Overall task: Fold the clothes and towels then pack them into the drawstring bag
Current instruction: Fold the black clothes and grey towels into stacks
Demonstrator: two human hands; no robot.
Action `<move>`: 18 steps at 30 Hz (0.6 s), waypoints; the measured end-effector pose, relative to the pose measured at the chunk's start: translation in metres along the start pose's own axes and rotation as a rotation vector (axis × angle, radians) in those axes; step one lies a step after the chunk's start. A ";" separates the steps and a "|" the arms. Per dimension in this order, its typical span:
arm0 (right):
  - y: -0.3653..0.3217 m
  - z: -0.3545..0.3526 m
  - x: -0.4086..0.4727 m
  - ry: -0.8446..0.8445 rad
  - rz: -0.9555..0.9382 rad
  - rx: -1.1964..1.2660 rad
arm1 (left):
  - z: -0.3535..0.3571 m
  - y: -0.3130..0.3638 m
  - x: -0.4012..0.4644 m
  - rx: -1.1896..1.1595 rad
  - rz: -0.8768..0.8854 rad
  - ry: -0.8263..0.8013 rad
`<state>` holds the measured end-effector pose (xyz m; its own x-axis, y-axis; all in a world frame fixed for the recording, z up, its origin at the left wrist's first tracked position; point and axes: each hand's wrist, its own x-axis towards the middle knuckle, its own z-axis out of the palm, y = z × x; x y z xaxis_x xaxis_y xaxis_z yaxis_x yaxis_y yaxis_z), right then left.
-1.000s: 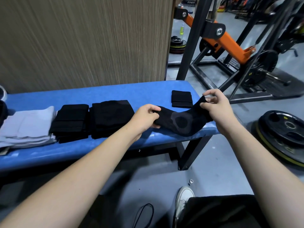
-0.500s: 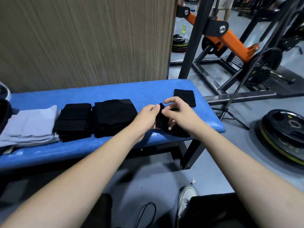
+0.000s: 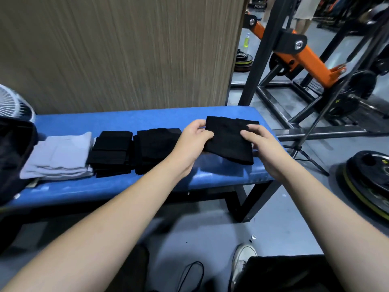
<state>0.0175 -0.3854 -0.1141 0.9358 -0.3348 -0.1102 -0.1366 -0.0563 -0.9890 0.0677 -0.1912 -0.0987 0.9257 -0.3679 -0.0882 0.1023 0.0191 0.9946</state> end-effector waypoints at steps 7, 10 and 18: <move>-0.018 0.033 -0.005 -0.264 -0.003 0.308 | -0.043 0.015 -0.018 -0.003 0.022 0.070; -0.024 0.053 -0.006 -0.200 -0.028 0.260 | -0.061 0.016 -0.025 -0.001 0.021 0.083; -0.037 0.117 -0.007 -0.166 -0.153 0.184 | -0.120 0.021 -0.035 0.105 0.082 0.172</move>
<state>0.0545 -0.2708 -0.0886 0.9835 -0.1759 0.0416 0.0569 0.0829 -0.9949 0.0812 -0.0666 -0.0811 0.9788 -0.2047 -0.0055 -0.0065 -0.0580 0.9983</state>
